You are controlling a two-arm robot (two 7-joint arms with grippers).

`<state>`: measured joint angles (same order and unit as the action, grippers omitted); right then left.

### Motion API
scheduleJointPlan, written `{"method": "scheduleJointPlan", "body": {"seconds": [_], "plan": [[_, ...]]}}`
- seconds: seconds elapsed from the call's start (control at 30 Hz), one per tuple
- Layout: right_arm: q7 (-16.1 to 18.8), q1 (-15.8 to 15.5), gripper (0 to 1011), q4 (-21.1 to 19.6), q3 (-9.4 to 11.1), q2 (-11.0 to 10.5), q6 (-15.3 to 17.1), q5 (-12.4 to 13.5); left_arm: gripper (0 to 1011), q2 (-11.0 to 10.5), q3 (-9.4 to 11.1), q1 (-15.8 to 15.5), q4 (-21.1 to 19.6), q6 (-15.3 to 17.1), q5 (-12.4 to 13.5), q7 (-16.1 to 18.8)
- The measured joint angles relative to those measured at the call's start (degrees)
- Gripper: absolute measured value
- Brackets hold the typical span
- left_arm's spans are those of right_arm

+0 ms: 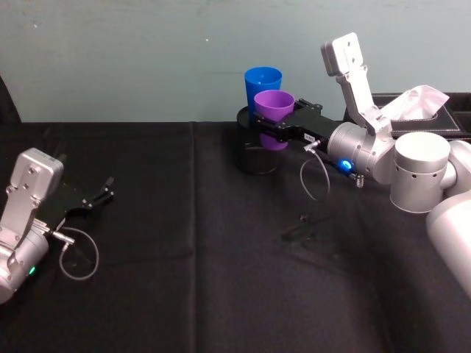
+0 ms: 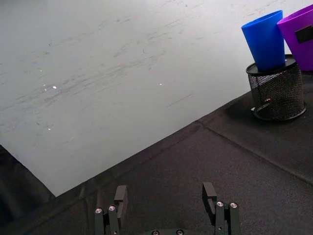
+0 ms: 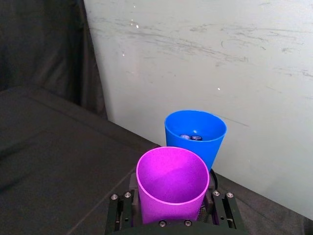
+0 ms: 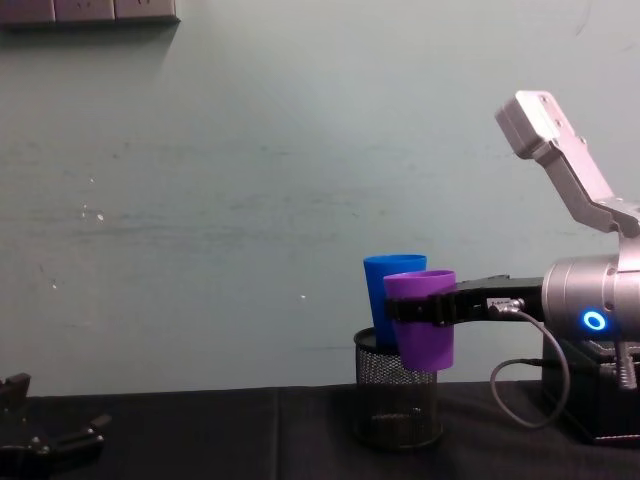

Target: Pick up one cup with a gripper and tap it against the other cup.

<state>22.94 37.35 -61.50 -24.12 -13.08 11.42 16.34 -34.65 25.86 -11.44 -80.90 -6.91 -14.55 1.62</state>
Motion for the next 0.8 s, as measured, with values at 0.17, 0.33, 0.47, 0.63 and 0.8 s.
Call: {"method": "scheduleJointPlan", "body": {"seconds": [0.17,0.33,0.47,0.63,0.8], "plan": [[0.00,0.00,736,0.00,0.00,0.00,0.00,0.00,1000,0.00,0.00,0.00,0.00,0.00,0.00,0.00],[0.00,0.00,736,0.00,0.00,0.00,0.00,0.00,1000,0.00,0.00,0.00,0.00,0.00,0.00,0.00],[0.00,0.00,736,0.00,0.00,0.00,0.00,0.00,1000,0.00,0.00,0.00,0.00,0.00,0.00,0.00],[0.00,0.00,736,0.00,0.00,0.00,0.00,0.00,1000,0.00,0.00,0.00,0.00,0.00,0.00,0.00],[0.00,0.00,736,0.00,0.00,0.00,0.00,0.00,1000,0.00,0.00,0.00,0.00,0.00,0.00,0.00]]}}
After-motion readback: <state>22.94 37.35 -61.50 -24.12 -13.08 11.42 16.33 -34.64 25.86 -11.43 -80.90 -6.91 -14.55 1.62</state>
